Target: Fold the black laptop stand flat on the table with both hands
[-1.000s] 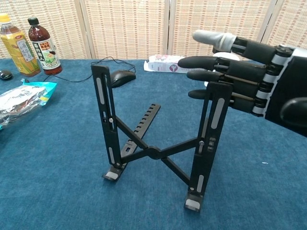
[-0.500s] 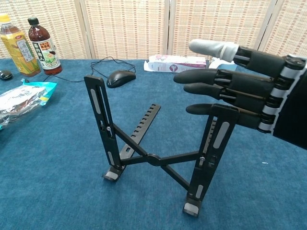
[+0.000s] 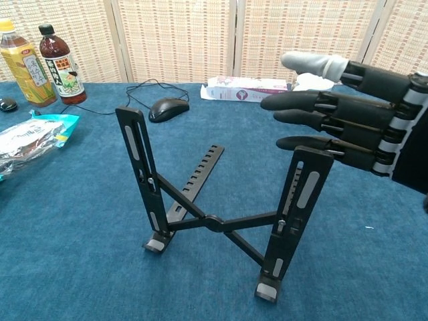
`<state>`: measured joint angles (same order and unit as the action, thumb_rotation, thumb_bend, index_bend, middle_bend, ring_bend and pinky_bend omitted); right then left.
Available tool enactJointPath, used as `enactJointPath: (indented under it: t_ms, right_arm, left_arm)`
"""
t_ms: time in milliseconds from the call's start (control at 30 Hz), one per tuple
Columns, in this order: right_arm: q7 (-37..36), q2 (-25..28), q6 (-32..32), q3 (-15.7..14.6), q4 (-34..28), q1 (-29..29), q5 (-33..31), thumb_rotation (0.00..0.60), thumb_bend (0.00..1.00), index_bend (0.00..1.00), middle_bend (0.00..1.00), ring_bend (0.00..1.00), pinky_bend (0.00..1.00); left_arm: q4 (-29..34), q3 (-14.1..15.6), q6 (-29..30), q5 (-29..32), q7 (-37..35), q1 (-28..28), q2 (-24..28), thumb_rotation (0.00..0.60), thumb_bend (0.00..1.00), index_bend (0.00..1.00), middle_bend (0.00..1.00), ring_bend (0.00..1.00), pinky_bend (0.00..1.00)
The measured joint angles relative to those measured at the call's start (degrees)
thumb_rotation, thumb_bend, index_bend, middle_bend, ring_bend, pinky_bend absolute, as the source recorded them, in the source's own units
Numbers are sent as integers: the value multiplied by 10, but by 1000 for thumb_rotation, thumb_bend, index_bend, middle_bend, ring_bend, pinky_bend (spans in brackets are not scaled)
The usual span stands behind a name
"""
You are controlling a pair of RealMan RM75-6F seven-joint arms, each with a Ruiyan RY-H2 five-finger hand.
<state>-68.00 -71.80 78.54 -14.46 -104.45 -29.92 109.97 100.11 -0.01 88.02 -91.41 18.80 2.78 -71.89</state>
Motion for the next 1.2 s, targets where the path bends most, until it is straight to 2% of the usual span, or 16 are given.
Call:
enactJointPath:
  t_ms: [467, 1200]
  right_arm:
    - [-32, -44, -39, -1, 59, 2, -53, 600, 0, 0, 190, 15, 85]
    - [-78, -98, -77, -17, 109, 7, -76, 600, 0, 0, 196, 15, 85]
  left_arm:
    - [2, 1, -5, 3, -4, 2, 4, 600, 221, 283, 134, 27, 24]
    - [1, 2, -6, 6, -3, 2, 4, 600, 222, 283, 134, 27, 23]
